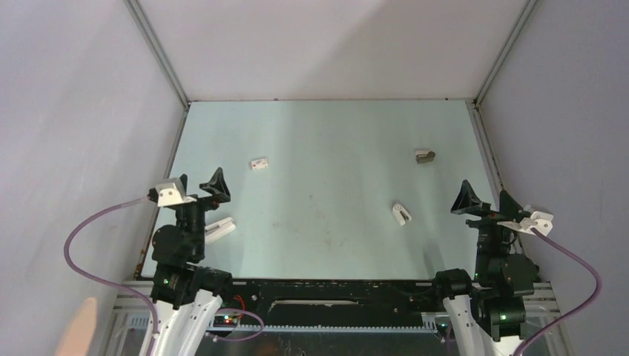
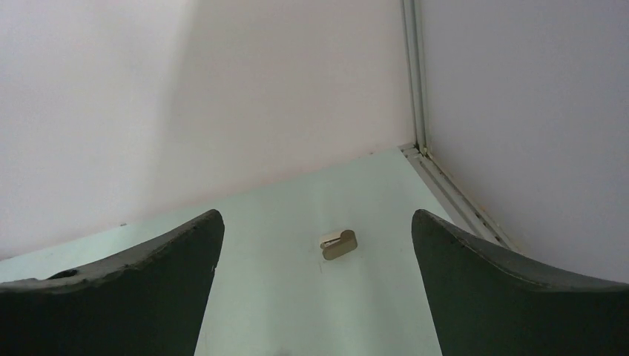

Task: Load the staples into the stapler

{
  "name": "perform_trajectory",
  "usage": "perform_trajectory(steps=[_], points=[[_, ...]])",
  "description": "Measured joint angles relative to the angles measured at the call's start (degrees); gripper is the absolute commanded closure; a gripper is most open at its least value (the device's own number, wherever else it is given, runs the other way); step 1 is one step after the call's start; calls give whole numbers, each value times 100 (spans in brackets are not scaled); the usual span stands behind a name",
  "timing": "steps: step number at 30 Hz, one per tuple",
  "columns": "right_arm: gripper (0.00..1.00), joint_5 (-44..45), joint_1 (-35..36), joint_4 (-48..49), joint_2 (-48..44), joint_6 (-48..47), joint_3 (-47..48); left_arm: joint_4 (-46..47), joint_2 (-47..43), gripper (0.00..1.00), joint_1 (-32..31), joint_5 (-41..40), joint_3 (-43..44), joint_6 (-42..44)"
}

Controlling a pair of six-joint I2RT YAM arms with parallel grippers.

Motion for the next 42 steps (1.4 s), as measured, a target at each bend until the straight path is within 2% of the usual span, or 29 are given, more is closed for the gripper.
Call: perform_trajectory(steps=[10,15,24,33,42], points=[[0,476,496,-240,0,59,81,-249,920,2,59,-4,354,2],[0,490,605,-273,0,153,83,-625,1810,2,66,-42,874,4],[0,378,815,-275,0,275,87,-1574,4607,2,72,20,2363,116],[0,221,918,-284,0,295,87,-2879,7825,2,105,603,4374,352],[0,144,922,-286,0,295,87,-3311,9429,2,168,417,5364,-715]])
